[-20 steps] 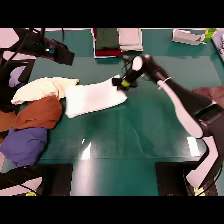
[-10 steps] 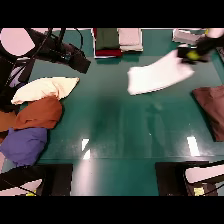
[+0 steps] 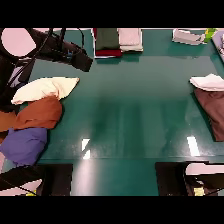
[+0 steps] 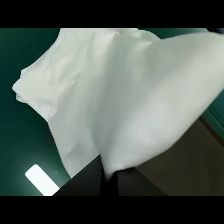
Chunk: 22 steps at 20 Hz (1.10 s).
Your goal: Fold the shirts.
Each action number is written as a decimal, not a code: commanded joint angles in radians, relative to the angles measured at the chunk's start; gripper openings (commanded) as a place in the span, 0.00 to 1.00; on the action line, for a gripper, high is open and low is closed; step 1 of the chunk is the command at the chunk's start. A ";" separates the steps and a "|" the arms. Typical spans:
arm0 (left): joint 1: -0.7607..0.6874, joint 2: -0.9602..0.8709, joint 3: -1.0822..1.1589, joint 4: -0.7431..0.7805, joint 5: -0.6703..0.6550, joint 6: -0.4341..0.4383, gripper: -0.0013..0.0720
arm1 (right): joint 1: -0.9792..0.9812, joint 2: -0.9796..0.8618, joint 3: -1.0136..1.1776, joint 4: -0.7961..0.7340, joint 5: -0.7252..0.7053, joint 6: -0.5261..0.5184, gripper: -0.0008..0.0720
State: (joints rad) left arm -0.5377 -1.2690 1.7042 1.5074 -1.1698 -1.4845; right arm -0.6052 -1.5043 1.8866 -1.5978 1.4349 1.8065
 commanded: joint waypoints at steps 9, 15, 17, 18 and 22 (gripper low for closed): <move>-0.001 0.000 0.000 -0.004 0.006 -0.008 0.06 | -0.086 0.189 0.001 0.154 -0.104 -0.002 0.04; -0.001 0.000 0.000 -0.004 -0.026 -0.007 0.06 | -0.154 0.243 -0.182 0.040 0.055 -0.030 0.04; -0.001 0.000 0.000 -0.004 -0.039 0.000 0.06 | -0.190 0.296 -0.326 0.023 0.043 -0.036 0.04; -0.001 0.000 0.000 -0.004 -0.044 0.000 0.06 | -0.212 0.323 -0.397 0.024 0.025 -0.036 0.04; -0.001 0.000 0.000 -0.004 -0.045 0.000 0.06 | -0.301 0.427 -0.662 0.023 -0.082 -0.071 0.04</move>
State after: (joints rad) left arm -0.5377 -1.2694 1.7042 1.5032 -1.2072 -1.4879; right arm -0.8516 -1.1419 1.3930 -1.5635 1.4162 1.7649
